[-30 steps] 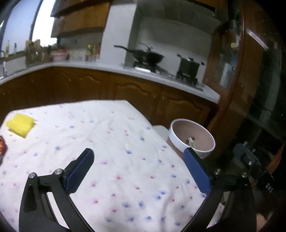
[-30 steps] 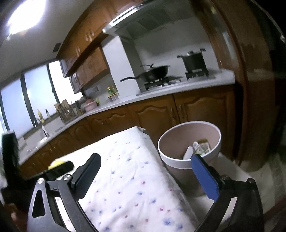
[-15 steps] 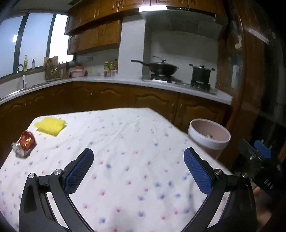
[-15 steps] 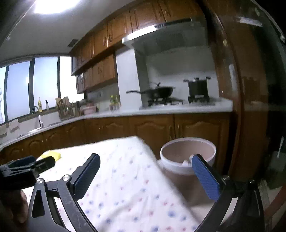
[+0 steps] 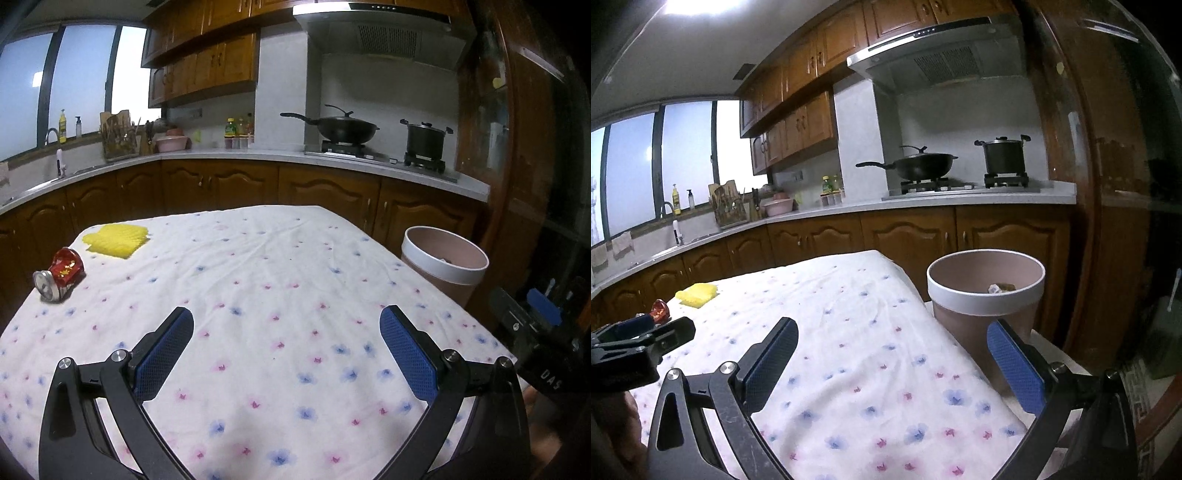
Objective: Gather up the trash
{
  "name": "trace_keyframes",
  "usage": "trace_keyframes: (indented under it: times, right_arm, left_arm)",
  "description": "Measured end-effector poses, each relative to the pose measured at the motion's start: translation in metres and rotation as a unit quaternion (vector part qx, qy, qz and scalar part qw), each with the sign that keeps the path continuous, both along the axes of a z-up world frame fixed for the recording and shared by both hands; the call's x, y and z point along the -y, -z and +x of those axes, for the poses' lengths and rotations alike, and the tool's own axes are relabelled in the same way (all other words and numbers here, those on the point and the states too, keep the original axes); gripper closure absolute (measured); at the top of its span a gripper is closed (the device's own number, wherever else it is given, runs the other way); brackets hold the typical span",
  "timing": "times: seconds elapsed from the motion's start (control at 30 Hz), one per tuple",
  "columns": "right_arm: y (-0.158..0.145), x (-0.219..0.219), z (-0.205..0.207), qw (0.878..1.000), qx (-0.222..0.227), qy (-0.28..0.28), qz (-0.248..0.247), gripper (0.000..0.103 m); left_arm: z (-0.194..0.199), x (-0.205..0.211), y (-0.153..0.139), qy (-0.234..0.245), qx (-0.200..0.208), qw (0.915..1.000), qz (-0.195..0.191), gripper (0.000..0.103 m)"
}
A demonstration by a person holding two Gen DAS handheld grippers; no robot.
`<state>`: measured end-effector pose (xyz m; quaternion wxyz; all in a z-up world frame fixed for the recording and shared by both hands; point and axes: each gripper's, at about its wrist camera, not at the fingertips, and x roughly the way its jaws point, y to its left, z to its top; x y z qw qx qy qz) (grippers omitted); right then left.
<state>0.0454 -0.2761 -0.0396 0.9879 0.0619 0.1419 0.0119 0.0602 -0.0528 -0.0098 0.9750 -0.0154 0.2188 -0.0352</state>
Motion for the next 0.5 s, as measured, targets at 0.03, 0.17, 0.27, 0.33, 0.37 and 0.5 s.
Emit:
trace_keyframes:
  times: [0.03, 0.17, 0.27, 0.33, 0.37, 0.5]
  right_arm:
    - [0.0008, 0.0005, -0.0005, 1.000, -0.001, 0.001, -0.001, 0.000]
    - [0.0019, 0.0015, -0.0019, 1.000, 0.000, 0.002, -0.002, 0.000]
    - [0.0020, 0.0021, -0.0032, 1.000, 0.003, 0.003, -0.003, 0.000]
    - [0.0019, 0.0027, -0.0042, 1.000, 0.005, 0.003, -0.001, 0.000]
    - [0.0022, 0.0029, -0.0044, 1.000, 0.006, 0.002, 0.000, 0.000]
    - [0.0014, 0.0034, -0.0072, 1.000, 0.013, 0.001, 0.001, 0.000]
  left_arm:
    - [-0.0009, 0.0008, 0.0001, -0.001, 0.001, 1.0000, 0.001, 0.000]
    - [-0.0048, 0.0044, 0.0025, -0.004, 0.001, 1.0000, 0.008, 0.000]
    - [-0.0062, 0.0061, 0.0026, -0.005, 0.003, 0.9999, 0.013, 0.000]
    - [-0.0067, 0.0068, 0.0019, -0.006, 0.004, 0.9999, 0.014, 0.000]
    - [-0.0071, 0.0067, 0.0014, -0.007, 0.005, 0.9999, 0.014, 0.000]
    - [-0.0088, 0.0071, 0.0002, -0.010, 0.009, 0.9998, 0.015, 0.000]
